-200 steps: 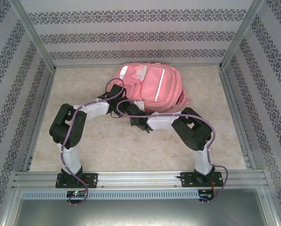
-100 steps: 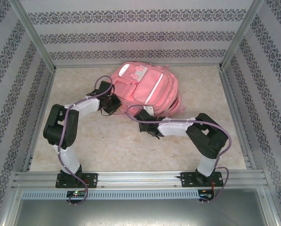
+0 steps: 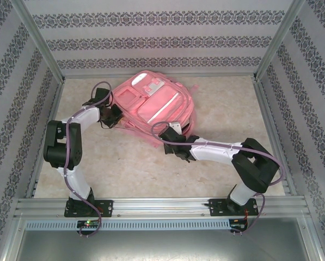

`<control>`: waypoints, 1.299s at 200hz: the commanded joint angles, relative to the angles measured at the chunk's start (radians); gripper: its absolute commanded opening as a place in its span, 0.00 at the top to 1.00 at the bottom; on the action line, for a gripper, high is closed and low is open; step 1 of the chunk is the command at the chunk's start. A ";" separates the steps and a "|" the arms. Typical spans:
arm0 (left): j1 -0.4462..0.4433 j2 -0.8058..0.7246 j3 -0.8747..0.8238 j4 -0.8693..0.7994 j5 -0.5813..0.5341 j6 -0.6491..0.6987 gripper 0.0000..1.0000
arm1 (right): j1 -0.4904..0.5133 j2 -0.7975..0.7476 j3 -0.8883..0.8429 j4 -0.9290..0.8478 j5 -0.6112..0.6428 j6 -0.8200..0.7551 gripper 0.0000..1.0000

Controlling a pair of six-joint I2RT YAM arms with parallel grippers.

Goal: Pack the student bag
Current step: Zip the student bag at the top-center of the table.

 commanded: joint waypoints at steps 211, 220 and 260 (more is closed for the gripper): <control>-0.532 -0.135 -0.244 0.281 -0.112 -0.433 0.52 | 0.070 0.015 0.023 -0.007 -0.040 0.005 1.00; -0.532 -0.130 -0.235 0.258 -0.137 -0.427 0.63 | 0.072 0.015 0.023 -0.010 -0.039 0.004 1.00; -0.515 -0.193 -0.192 0.010 -0.288 -0.374 1.00 | 0.073 -0.005 0.010 -0.032 -0.005 0.001 1.00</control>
